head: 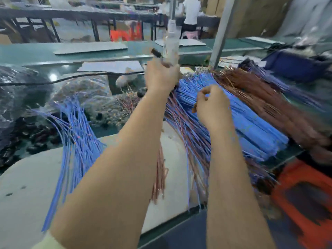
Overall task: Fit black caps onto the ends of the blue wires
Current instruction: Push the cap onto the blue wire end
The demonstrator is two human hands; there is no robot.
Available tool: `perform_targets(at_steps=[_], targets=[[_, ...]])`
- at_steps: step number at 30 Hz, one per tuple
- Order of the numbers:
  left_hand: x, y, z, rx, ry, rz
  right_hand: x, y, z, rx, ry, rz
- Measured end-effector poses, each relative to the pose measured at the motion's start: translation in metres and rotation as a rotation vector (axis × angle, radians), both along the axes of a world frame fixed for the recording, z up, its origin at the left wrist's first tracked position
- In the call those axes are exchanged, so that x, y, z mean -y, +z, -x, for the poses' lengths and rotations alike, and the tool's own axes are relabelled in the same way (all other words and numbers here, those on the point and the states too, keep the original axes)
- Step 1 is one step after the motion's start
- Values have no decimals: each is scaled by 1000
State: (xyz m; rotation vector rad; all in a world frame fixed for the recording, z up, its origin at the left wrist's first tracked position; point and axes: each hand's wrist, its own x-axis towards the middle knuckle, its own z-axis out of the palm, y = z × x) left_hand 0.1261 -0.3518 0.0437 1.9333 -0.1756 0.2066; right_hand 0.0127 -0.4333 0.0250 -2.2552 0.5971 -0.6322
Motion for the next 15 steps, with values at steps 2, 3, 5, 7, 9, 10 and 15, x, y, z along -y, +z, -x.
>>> perform_targets(at_steps=[2,3,5,7,9,10,15], targets=[[7,-28,25,-163,-153,-16,3,-24,-11,-123,-61,50],[9,-47,33,-182,-167,-126,3,-35,-15,-168,-79,63],[15,-63,21,-150,-155,-229,2,-53,-19,-215,-95,75],[17,-66,17,-134,-166,-242,2,-64,-20,-213,-107,57],[16,-69,20,-126,-195,-243,1,-64,-21,-166,-133,58],[14,-66,19,-122,-214,-217,-1,-61,-21,-123,-148,73],[-24,-40,16,-76,-222,73,-39,-28,-28,191,-22,32]])
